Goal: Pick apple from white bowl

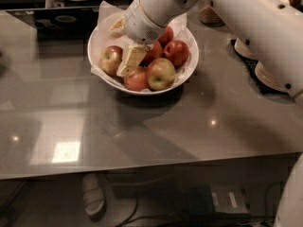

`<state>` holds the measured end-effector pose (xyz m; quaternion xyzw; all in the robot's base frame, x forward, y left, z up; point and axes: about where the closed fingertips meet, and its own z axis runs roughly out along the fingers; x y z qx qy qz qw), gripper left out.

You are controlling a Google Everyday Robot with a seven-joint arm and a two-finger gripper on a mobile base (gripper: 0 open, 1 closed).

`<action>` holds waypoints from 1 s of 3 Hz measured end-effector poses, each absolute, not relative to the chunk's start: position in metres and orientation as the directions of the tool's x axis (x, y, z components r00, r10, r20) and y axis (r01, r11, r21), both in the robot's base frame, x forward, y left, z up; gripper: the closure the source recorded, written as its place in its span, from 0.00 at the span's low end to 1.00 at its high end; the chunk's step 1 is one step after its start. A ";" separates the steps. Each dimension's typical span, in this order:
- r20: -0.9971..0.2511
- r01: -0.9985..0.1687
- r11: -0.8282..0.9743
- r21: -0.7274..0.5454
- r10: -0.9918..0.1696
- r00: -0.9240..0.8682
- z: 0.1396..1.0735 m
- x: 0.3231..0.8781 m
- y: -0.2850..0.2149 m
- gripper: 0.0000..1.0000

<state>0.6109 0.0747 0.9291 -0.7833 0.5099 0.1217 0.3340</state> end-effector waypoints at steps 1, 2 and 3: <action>-0.533 -0.879 -0.261 -0.400 -0.713 0.455 0.923 0.617 0.079 0.30; -0.536 -0.878 -0.273 -0.394 -0.708 0.460 0.919 0.617 0.085 0.31; -0.540 -0.880 -0.292 -0.376 -0.702 0.464 0.911 0.614 0.093 0.35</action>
Offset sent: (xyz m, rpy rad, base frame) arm 0.0067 0.0178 -0.0164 0.0032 0.0163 0.0397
